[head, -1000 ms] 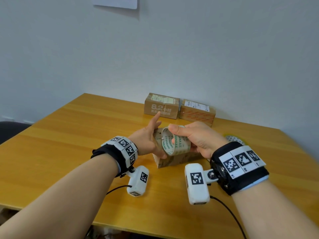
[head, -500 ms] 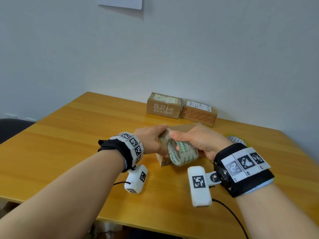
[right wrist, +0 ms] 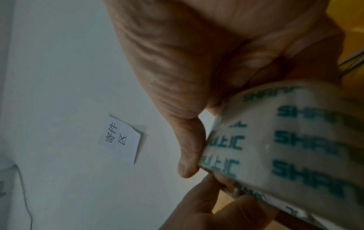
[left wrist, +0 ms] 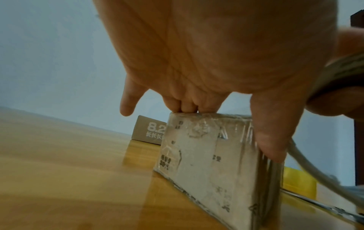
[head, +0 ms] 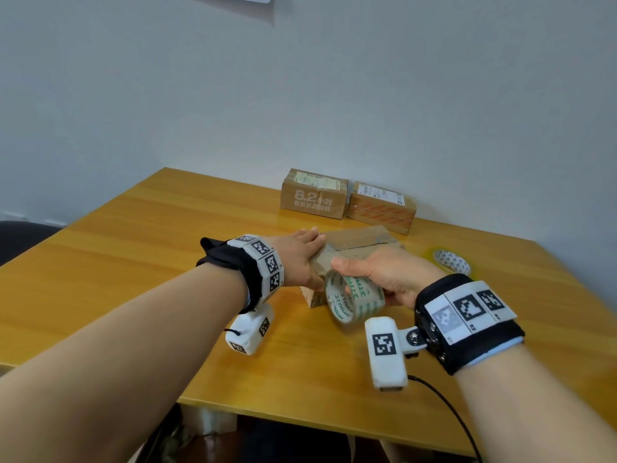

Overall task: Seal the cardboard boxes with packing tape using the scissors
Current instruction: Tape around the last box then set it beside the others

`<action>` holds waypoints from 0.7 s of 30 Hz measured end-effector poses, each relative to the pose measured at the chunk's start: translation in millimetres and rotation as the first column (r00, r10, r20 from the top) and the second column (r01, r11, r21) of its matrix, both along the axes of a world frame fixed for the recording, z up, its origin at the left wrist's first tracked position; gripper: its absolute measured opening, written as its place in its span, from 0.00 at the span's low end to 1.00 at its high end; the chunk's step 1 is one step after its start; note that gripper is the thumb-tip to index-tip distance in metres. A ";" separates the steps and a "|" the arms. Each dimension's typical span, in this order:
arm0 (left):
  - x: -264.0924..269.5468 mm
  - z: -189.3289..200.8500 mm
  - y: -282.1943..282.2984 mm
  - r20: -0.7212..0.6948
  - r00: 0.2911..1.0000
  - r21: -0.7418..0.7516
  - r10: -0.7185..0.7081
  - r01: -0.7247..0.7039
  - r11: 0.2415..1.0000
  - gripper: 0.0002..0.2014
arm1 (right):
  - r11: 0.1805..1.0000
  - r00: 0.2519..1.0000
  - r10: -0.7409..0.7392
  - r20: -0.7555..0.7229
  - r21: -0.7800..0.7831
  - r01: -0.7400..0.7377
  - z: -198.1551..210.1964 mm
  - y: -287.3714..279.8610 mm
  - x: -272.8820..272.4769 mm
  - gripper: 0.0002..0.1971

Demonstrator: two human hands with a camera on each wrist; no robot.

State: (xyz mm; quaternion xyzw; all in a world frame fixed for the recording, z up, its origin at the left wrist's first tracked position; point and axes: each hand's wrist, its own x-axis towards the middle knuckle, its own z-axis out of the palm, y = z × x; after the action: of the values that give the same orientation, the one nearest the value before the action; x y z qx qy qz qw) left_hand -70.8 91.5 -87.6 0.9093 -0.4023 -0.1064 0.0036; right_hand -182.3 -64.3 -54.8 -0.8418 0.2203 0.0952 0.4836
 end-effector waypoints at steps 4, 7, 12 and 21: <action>-2.6 1.1 -2.8 0.016 1.000 0.029 -0.002 0.002 1.000 0.49 | 1.000 1.000 -0.015 -0.007 0.015 0.015 -5.8 -1.4 -0.4 0.31; -2.7 -0.7 -2.7 0.027 1.000 0.049 -0.014 0.013 0.999 0.49 | 1.000 1.000 -0.003 -0.031 0.025 0.004 -10.9 -1.8 -0.5 0.27; 1.6 -0.5 -1.4 0.041 0.998 0.110 -0.054 0.049 0.993 0.57 | 0.998 0.997 0.009 -0.079 0.061 -0.004 -25.5 -4.7 -0.6 0.27; 2.7 -2.4 -1.8 -0.031 0.999 0.053 -0.031 0.033 0.998 0.47 | 0.991 0.994 0.053 -0.098 0.124 -0.041 -31.4 -4.6 2.7 0.25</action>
State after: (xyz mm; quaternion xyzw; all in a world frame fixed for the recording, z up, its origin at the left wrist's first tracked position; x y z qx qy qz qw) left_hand -68.2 89.6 -89.9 0.9007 -0.4138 -0.1310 -0.0165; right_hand -179.6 -68.9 -86.3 -0.8097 0.2184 0.1626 0.5199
